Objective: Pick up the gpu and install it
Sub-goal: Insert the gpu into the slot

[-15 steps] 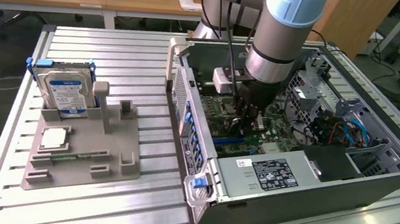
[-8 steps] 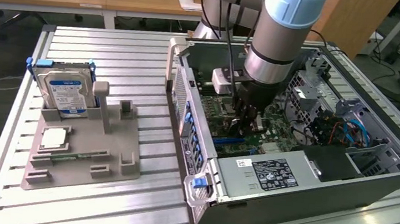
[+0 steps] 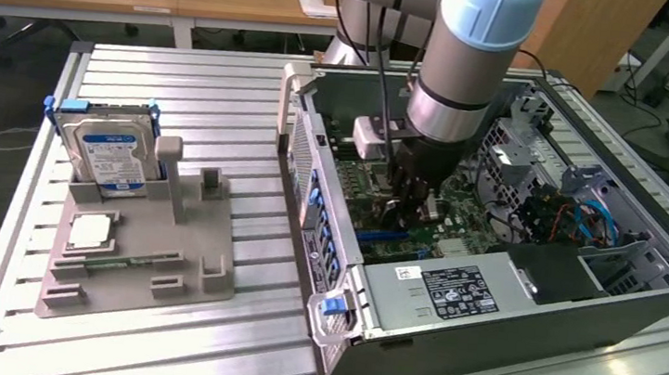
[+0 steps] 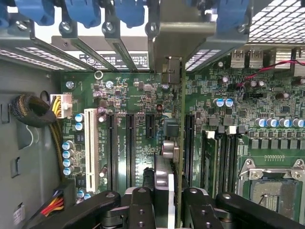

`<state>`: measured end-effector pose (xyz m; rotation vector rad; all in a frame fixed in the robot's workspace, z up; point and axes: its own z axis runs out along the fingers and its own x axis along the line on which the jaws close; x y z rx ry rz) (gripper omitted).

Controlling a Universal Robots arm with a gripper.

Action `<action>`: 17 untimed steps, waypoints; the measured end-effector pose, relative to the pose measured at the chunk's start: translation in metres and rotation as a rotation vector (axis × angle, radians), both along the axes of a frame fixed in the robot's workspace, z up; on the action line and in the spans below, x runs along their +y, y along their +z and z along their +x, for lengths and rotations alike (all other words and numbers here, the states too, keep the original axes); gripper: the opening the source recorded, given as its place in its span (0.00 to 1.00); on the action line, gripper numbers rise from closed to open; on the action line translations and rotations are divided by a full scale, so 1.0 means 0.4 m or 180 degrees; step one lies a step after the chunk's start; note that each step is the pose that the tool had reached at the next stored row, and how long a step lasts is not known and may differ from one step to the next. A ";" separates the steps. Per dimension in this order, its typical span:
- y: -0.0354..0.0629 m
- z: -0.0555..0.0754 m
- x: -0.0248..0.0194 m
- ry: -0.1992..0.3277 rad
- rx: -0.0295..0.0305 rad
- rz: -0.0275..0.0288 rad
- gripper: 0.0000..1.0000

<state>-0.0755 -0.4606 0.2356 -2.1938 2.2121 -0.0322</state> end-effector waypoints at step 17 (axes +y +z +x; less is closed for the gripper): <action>-0.019 -0.004 0.002 0.0000 0.0000 0.0020 0.28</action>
